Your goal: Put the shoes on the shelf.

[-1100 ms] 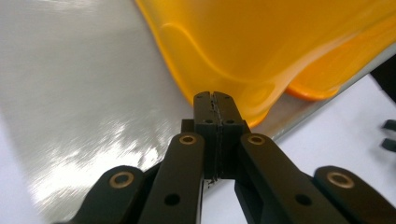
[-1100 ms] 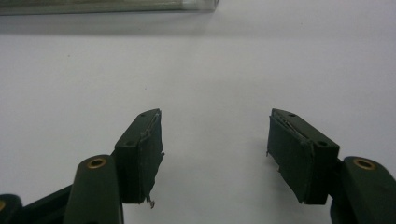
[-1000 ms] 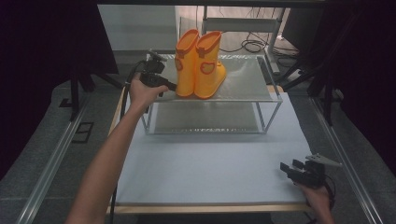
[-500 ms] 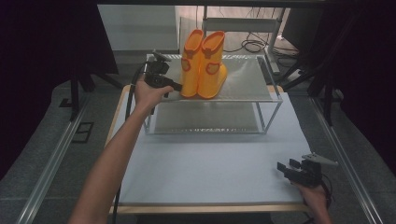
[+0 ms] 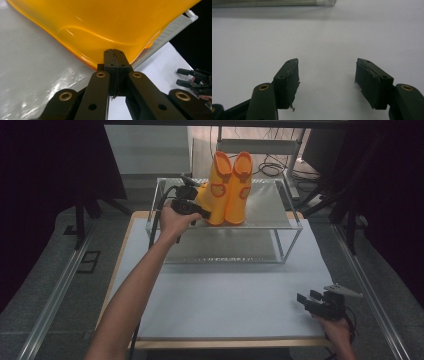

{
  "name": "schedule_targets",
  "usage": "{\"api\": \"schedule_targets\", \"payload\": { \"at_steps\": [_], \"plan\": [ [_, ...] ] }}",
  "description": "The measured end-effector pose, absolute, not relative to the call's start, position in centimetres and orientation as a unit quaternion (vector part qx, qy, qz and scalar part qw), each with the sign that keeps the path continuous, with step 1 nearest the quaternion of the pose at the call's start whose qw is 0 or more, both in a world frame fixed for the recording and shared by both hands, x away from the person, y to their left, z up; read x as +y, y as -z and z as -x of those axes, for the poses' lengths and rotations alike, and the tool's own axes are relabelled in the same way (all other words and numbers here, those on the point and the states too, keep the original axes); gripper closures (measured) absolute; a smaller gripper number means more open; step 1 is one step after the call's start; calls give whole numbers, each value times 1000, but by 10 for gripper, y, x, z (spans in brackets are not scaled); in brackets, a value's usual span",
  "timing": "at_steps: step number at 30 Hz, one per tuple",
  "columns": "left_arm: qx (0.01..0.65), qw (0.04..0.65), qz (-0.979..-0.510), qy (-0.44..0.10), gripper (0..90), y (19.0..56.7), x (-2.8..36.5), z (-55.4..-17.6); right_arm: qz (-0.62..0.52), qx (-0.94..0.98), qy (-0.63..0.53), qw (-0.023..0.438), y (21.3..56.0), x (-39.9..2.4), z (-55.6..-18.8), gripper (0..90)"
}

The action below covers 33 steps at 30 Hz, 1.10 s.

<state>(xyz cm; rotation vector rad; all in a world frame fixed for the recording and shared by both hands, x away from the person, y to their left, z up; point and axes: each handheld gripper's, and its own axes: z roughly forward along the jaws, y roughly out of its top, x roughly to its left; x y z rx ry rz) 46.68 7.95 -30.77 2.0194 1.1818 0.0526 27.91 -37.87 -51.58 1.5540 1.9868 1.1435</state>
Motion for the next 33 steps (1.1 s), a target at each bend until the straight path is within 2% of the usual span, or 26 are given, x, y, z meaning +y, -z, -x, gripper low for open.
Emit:
{"api": "schedule_targets", "payload": {
  "at_steps": [5, 9, 18, 24, 33],
  "plan": [
    [465, 395, -793, -12, 897, 309, 86, -467, -551, 705, -406, 186, 516, -380, -278, 350],
    [462, 397, -793, -16, 857, 311, 91, -465, -552, 704, -405, 187, 516, -381, -278, 350],
    [448, 403, -797, -33, 625, 312, 102, -458, -556, 701, -405, 186, 516, -383, -277, 350],
    [439, 412, -797, -41, 539, 308, 116, -443, -556, 701, -405, 187, 516, -383, -277, 351],
    [423, 431, -796, -45, 524, 305, 136, -417, -556, 702, -402, 189, 517, -384, -277, 351]
  ]
}}
